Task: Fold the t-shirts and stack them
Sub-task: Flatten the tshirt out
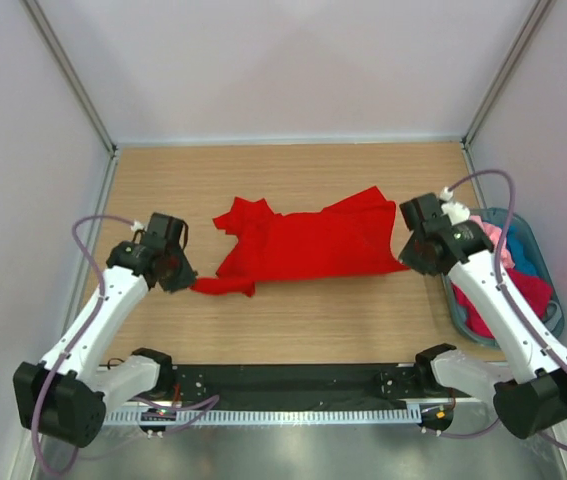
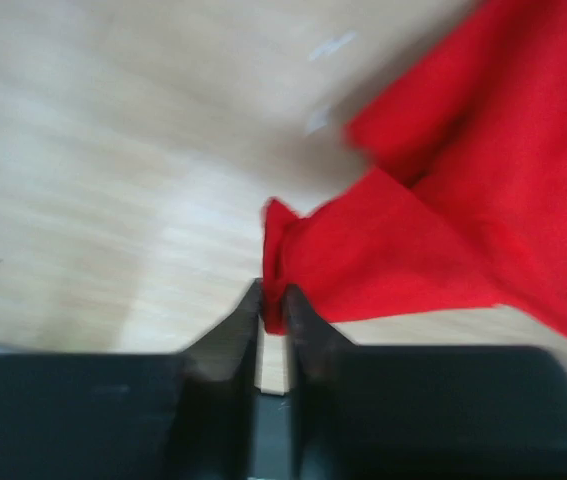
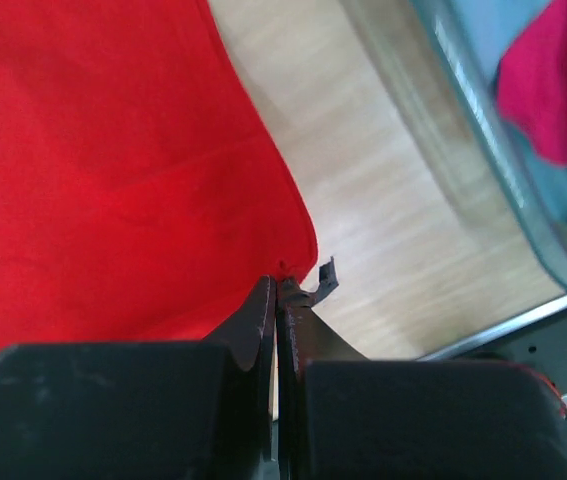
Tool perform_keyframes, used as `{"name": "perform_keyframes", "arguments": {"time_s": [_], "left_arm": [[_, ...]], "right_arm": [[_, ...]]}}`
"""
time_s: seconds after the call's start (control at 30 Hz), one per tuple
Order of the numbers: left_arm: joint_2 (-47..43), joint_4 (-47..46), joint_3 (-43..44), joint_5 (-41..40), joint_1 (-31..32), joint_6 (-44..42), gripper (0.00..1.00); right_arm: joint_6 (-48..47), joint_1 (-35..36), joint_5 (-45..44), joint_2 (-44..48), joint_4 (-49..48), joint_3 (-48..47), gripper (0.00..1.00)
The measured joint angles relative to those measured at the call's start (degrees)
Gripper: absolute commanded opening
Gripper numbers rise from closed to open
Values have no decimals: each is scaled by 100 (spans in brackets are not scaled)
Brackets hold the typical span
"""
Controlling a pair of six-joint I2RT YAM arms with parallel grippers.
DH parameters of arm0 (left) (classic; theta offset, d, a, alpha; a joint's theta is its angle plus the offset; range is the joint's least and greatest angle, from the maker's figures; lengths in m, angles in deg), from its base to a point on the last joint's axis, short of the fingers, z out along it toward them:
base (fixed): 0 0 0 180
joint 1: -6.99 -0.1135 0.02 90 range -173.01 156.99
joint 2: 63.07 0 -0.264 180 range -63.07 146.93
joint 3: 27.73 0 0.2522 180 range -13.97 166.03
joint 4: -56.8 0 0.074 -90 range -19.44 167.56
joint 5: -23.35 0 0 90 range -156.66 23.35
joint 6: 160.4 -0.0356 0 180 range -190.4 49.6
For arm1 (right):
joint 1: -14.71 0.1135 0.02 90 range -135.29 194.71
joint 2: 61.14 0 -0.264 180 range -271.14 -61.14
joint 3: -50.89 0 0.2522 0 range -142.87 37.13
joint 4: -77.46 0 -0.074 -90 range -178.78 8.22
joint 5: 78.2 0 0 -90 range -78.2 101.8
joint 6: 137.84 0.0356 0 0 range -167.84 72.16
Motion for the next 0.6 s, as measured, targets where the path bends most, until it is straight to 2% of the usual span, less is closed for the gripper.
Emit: {"name": "perform_keyframes", "arguments": {"time_s": [0.1,0.2,0.37,0.5,0.6], "left_arm": [[210,286,-809,61,-186,160,51],[647,584,-426,-31,-236,173,52],[1080,435,667,-79,155,337,52],[1268,44,479,404,767,1014,50],[1464,-262,-66,772,1099,1617,50]], "right_arm": [[87,0,442,389,-278,1294,1],[138,20,909,507,-461,1912,1],[177,57,1252,833,-737,2157,1],[175,66,1456,1003,-857,2210,1],[160,66,1582,988,-905,2253,1]]}}
